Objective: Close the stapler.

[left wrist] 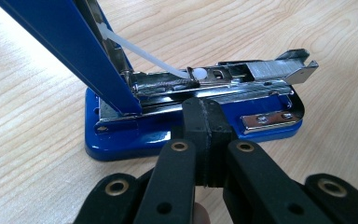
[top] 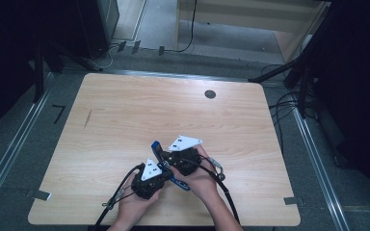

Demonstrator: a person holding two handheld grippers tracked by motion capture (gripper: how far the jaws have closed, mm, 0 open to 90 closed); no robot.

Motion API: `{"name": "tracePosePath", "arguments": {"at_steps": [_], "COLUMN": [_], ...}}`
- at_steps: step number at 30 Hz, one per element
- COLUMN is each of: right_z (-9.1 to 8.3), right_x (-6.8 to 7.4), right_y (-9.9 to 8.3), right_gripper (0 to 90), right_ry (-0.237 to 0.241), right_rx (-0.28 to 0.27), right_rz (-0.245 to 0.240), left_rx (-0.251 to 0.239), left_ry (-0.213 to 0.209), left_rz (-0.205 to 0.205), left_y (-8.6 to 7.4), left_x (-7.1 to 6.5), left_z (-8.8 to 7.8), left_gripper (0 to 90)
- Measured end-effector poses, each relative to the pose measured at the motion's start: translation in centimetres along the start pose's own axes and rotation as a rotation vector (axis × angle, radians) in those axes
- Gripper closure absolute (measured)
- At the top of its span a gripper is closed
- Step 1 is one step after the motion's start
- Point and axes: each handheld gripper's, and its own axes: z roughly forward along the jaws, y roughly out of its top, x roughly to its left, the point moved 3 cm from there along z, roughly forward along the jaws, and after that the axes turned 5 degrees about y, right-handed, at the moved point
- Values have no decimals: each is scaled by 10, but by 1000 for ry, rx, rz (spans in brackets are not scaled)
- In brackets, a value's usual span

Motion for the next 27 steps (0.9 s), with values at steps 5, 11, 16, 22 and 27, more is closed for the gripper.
{"name": "tracePosePath", "arguments": {"at_steps": [5, 11, 16, 22, 27], "right_z": [-3, -7, -8, -10, -9], "right_x": [0, 0, 0, 0, 0], "right_y": [-2, -7, -12, -18, -19], "right_gripper": [900, 900, 900, 900, 900], "right_ry": [1, -3, -7, -5, -2], "right_rx": [-5, -7, -10, -14, -18], "right_rz": [-3, 7, 13, 27, 29], "left_rx": [0, 3, 4, 4, 6], "left_ry": [2, 2, 1, -3, -4], "left_rz": [-1, 5, 9, 7, 13], "left_y": [0, 0, 0, 0, 0], "left_x": [0, -1, 0, 0, 0], "left_z": [1, 1, 0, 1, 1], "left_gripper": [900, 900, 900, 900, 900]}}
